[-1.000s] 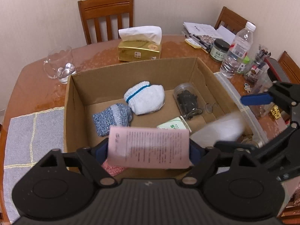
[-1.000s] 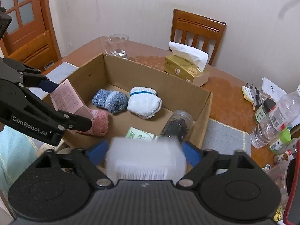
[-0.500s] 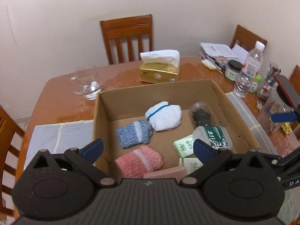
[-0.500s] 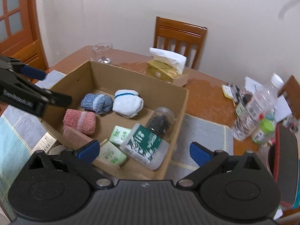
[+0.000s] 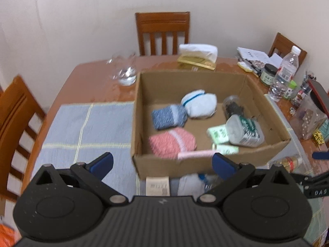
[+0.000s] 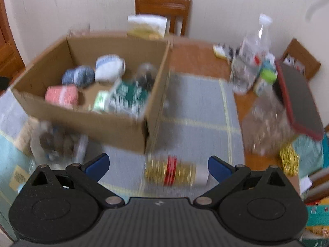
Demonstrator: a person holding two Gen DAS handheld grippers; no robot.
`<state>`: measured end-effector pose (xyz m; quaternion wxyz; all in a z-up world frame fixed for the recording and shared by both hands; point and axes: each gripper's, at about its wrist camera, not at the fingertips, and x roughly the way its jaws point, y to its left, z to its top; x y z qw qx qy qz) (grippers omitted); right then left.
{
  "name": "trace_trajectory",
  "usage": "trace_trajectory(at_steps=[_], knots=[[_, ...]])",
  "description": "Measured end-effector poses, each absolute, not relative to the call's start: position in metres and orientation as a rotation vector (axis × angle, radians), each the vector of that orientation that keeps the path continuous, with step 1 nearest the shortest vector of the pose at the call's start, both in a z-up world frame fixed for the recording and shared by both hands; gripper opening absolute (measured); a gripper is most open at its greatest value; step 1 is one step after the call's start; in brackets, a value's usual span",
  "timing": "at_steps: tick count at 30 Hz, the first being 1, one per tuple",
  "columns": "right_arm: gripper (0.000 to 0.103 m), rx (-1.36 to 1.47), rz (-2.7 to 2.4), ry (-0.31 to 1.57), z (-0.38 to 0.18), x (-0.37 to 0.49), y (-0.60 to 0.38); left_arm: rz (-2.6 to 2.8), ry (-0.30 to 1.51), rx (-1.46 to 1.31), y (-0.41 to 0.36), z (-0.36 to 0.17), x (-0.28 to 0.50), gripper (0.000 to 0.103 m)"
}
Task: Organize objects
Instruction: 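Carry the pink leaflet and white container into the box and release both, then move the left tool to the cream medicine box while the right tool grasps the gold capsule bottle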
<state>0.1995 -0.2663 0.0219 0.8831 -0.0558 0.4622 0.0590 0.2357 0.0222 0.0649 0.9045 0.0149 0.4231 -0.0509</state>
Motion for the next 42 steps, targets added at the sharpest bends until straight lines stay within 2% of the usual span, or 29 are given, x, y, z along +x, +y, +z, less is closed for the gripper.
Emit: trace_trajectory(at_steps=[12,21,42], knots=[[0.103,-0.060,0.064,1.027,-0.018,0.189,-0.279,-0.039,1.044,-0.004,0.038,0.007,0.224,0.102],[0.103,-0.022,0.102,1.136,-0.058,0.213,-0.301,-0.024,1.084,0.002,0.041,0.000,0.221,0.102],[0.103,-0.090,0.123,1.180,-0.061,0.259,-0.290,-0.032,1.105,-0.016,0.037,-0.021,0.236,0.102]])
